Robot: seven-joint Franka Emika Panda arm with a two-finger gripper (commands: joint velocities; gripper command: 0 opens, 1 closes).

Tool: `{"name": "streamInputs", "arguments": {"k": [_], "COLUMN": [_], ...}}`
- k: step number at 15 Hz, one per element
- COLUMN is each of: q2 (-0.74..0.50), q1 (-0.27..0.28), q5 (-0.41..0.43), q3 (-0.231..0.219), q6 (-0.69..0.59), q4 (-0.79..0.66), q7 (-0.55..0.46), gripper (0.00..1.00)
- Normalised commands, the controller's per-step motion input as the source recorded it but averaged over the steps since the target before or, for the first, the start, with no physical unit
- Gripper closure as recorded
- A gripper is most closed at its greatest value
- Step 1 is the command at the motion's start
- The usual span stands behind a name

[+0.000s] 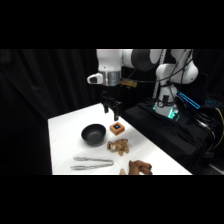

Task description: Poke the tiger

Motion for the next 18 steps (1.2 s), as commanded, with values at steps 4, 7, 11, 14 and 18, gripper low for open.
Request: {"name": "streamInputs", "arguments": {"k": [4,7,11,14,18], "q2": [0.0,0.14,0.2,0.26,0.29], "q1": [0.037,0.024,0.033,0.046,0.075], "q5": [-0.142,-0.141,-0.14,-0.14,-0.128], "q3": [0.034,0.008,-0.009,-0.031,-0.043], "q6": [0.36,0.33,0.29,0.28,0.26], "q4": [-0.18,-0.06,-0.02,0.03,0.07], "q7": [0.25,0.18,0.13,0.1,0.09], "gripper": [0.53,0.76,0.98,0.97,0.94]}}
